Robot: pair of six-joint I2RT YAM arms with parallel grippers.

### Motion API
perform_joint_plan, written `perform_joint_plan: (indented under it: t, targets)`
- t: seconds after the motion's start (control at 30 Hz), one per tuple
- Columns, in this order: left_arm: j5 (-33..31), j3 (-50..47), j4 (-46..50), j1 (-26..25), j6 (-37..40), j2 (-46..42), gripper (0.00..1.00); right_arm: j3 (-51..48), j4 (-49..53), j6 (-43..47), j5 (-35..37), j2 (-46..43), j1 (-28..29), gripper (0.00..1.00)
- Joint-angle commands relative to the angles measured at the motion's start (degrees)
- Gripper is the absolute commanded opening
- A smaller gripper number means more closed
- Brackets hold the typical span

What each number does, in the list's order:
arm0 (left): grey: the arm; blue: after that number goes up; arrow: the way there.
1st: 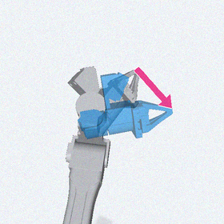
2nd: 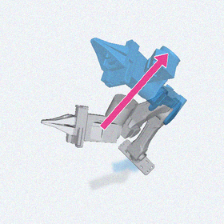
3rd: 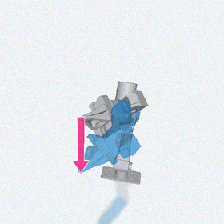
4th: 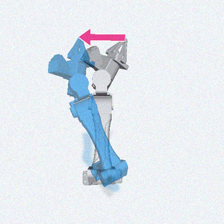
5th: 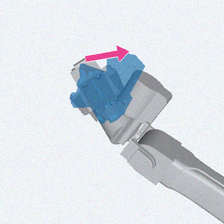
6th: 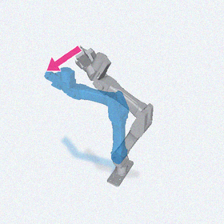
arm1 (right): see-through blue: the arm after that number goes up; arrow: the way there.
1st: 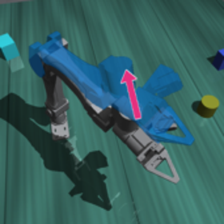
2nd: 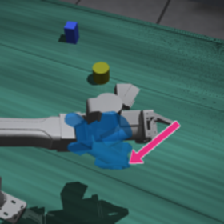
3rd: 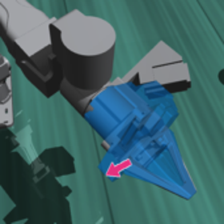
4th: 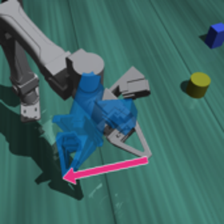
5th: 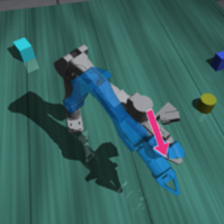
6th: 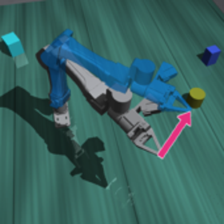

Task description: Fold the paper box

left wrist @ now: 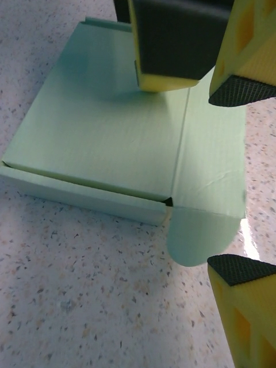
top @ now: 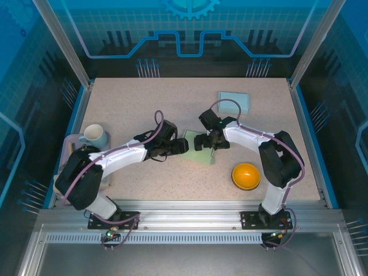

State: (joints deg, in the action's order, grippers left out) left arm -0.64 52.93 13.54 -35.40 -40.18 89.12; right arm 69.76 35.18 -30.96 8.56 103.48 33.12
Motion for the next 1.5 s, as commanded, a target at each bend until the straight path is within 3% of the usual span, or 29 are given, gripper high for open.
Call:
perform_joint_plan:
  t: [0.0,0.33,0.6,1.0,1.47]
  targets:
    - [2.35,2.48,0.17,0.66,-5.61,2.46,0.75,0.47,0.34,2.08,1.29,2.05,-0.07,1.0]
    - [0.13,7.19,4.19,2.24,-17.25,7.1,0.91,-0.94,-2.13,2.47,-1.92,2.43,-1.3,0.99]
    - [2.34,12.14,6.95,2.59,-20.58,12.88,0.9,-2.32,-3.9,3.0,-5.2,1.77,-3.35,0.99]
    - [3.49,14.66,8.47,2.44,-23.59,14.96,0.9,-4.45,-5.47,3.82,-7.77,1.11,-5.88,0.98]
    - [4.15,16.39,9.0,1.75,-24.84,15.62,0.8,-4.72,-5.47,3.88,-8.46,0.54,-6.76,0.98]
